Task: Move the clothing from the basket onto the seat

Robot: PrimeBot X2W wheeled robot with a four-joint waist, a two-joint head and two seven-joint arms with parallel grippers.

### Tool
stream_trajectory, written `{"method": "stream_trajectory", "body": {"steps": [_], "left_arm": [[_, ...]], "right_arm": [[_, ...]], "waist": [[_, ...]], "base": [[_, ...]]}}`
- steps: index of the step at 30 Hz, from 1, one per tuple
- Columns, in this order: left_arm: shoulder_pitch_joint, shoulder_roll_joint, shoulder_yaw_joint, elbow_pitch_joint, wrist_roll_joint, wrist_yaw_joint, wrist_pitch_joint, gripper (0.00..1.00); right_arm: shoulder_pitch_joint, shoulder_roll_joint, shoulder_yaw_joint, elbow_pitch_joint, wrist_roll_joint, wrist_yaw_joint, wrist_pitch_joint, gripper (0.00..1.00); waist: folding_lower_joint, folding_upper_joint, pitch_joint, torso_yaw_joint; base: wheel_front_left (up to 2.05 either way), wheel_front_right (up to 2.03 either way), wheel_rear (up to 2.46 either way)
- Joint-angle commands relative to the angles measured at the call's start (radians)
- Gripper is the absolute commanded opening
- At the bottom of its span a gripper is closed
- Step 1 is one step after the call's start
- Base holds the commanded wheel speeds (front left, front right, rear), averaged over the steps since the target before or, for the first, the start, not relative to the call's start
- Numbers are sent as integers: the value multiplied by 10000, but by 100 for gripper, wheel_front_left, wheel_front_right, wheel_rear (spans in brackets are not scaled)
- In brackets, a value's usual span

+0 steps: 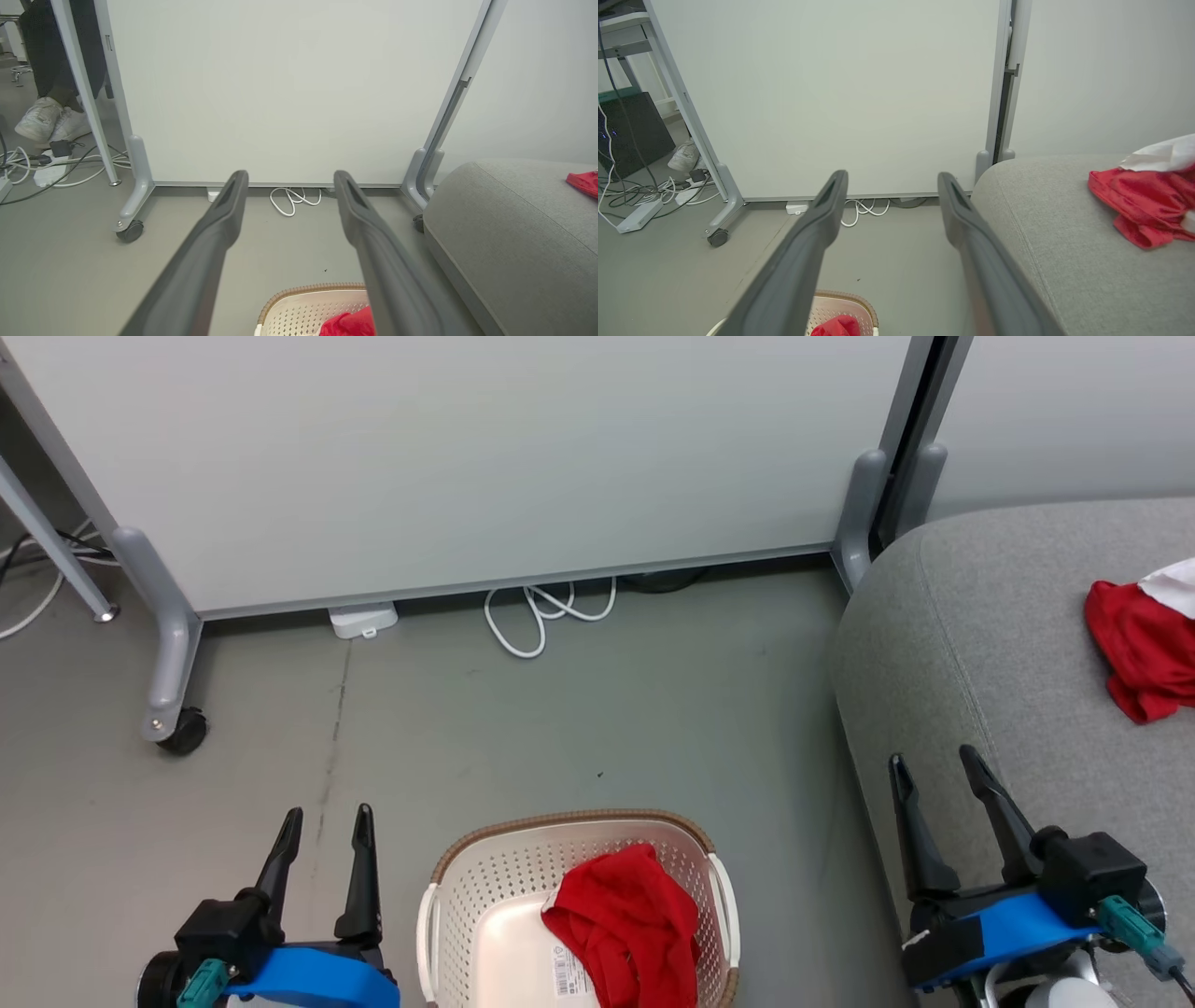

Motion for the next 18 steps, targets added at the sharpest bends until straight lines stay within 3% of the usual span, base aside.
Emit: {"method": "stream_trajectory", "body": {"steps": [1,10,18], "left_arm": [[-173,61,-29,104,16,-5,-25,100],[-1713,120,-1086,2172,-303,-5,-25,100],[-3538,124,-2707,4230,-701,-5,-26,100]], "right_arm": [[-187,-4,56,-78,56,5,5,100],[-1070,-1,866,-628,126,5,-3,100],[-1857,1,1509,-1116,76,5,-77,100]], "waist": [[0,0,287,-138],[0,0,2044,-1068],[0,0,3968,-2009]], "base": [[0,0,0],[0,0,0],[0,0,0]]}}
